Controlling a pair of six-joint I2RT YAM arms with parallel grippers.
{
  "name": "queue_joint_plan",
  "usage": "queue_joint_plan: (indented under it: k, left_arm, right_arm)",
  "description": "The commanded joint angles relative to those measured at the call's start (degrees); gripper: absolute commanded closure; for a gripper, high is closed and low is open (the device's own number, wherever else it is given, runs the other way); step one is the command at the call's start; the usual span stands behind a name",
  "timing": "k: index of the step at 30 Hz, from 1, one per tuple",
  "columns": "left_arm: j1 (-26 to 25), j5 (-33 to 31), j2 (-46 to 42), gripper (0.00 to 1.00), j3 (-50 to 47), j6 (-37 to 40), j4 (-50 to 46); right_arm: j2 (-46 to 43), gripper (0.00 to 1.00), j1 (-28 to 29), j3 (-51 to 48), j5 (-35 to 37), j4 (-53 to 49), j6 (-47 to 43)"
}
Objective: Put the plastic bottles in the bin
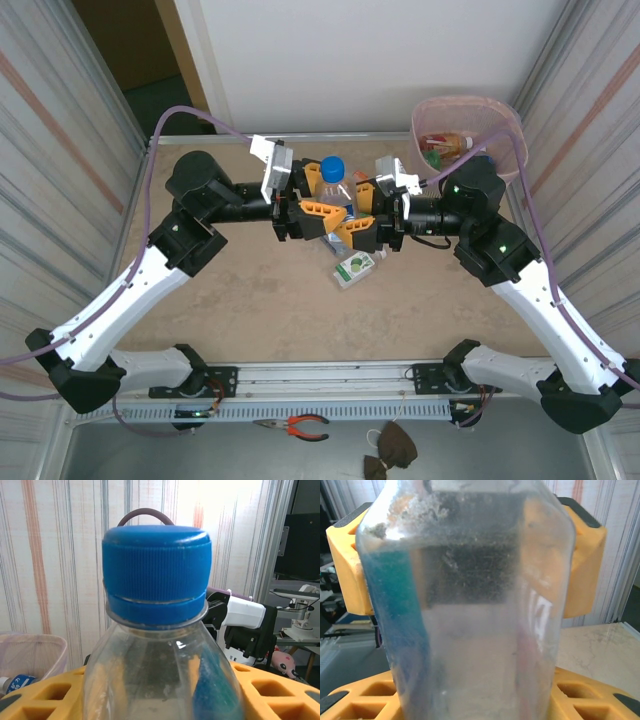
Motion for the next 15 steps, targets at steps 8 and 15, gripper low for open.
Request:
queue_joint_plan:
  k: [8,15]
  left_arm:
    - [-0.3,-5.0,-4.6,0.23,-0.9,2.6,-0.4]
    - [-0.3,-11.5,-9.7,0.19,-4.7,5.4,-2.3]
  right_arm:
    - [-1.3,0.52,-0.2,2.5,5.8,-1.0,-0.7]
    - [-1.7,0.52,-6.1,3.6,10.8,-3.6,0.8]
